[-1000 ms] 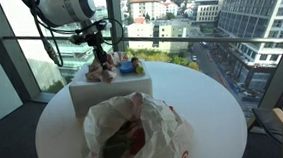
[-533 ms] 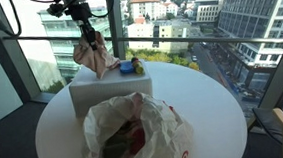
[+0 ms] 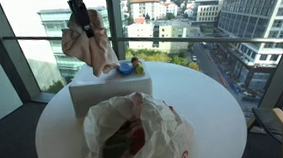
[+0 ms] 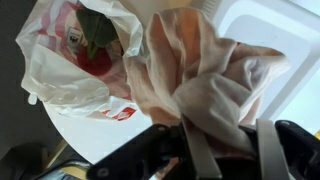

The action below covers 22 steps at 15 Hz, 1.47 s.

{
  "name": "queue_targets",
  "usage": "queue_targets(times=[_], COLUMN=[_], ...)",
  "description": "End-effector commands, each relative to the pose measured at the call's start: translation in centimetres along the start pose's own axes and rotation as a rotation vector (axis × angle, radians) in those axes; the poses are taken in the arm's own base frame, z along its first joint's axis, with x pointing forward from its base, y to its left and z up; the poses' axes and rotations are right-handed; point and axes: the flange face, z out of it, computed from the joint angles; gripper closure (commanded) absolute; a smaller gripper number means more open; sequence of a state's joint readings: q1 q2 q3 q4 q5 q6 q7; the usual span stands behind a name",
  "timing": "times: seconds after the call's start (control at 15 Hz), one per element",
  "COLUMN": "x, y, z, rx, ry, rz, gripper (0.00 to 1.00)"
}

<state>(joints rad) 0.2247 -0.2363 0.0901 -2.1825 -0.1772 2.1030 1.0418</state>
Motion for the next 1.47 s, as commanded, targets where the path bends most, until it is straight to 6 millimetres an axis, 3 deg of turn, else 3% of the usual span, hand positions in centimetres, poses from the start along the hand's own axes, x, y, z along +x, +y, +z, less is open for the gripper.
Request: queue_targets(times=[0.0, 0.4, 0.67, 1.0, 1.4], x=[-2.3, -5.4, -6.1, -4.4, -1.4], y=[7.0, 15.2, 17.8, 18.7, 16.6], z=[-2.6, -5.5, -4.4, -0.1, 6.2], rx=[0.024, 0.037, -0.002, -0.050, -0.063], ry=[0.033, 0.047, -0.039, -0.109, -0.154], rz=[0.099, 0.212, 0.238, 0.252, 0.216], gripper=[0.90, 0.90, 0.90, 0.90, 0.90])
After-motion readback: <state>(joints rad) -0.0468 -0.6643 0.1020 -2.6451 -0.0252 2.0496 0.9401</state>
